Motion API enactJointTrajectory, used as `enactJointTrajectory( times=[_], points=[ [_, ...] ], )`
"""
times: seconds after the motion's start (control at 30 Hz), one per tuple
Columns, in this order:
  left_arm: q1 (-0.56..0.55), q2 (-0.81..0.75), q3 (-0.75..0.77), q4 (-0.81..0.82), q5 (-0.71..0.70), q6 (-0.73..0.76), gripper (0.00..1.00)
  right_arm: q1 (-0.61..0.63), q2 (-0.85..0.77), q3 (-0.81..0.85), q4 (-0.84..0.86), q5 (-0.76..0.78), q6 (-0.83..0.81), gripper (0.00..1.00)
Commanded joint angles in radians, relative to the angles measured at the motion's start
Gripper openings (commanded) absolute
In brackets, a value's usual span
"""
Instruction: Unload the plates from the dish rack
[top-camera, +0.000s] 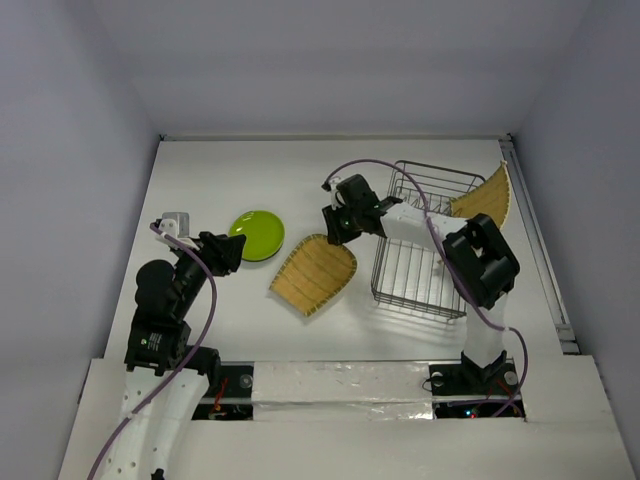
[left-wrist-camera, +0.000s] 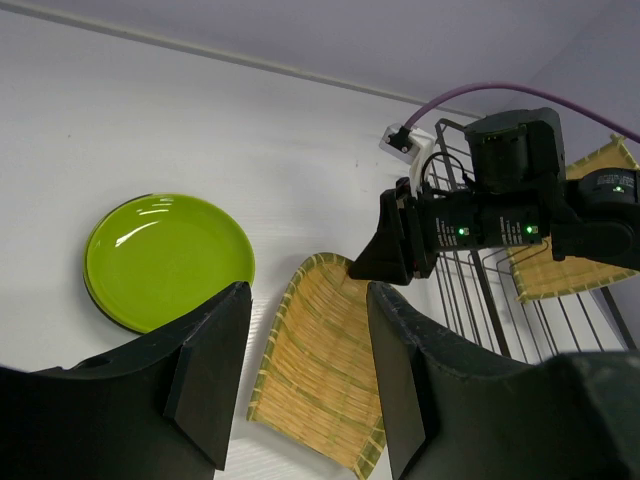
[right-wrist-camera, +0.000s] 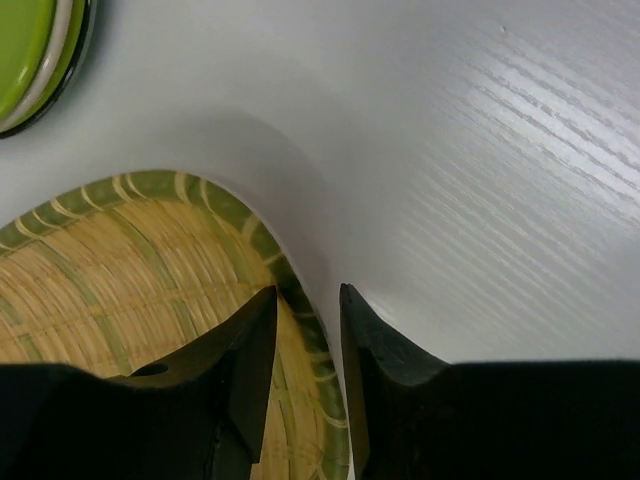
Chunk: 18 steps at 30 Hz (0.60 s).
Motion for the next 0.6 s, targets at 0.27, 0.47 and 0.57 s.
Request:
enactJointTrajectory(
  times=[0.27,0.47,0.57],
  points=[
    [-0.004,0.003,0.003,0.035,0.006,-0.003,0.46,0.007,-0.259,0.026,0.065,0.128,0.034,0.57],
    [-0.004,-0.011,0.000,0.033,0.005,-0.003,0.46,0.007,-0.613,-0.164,0.166,0.469,0.151,0.00],
    [-0.004,-0.023,0.001,0.033,0.004,-0.003,0.33,-0.030,-0.776,-0.256,0.143,0.657,0.209,0.00]
  ],
)
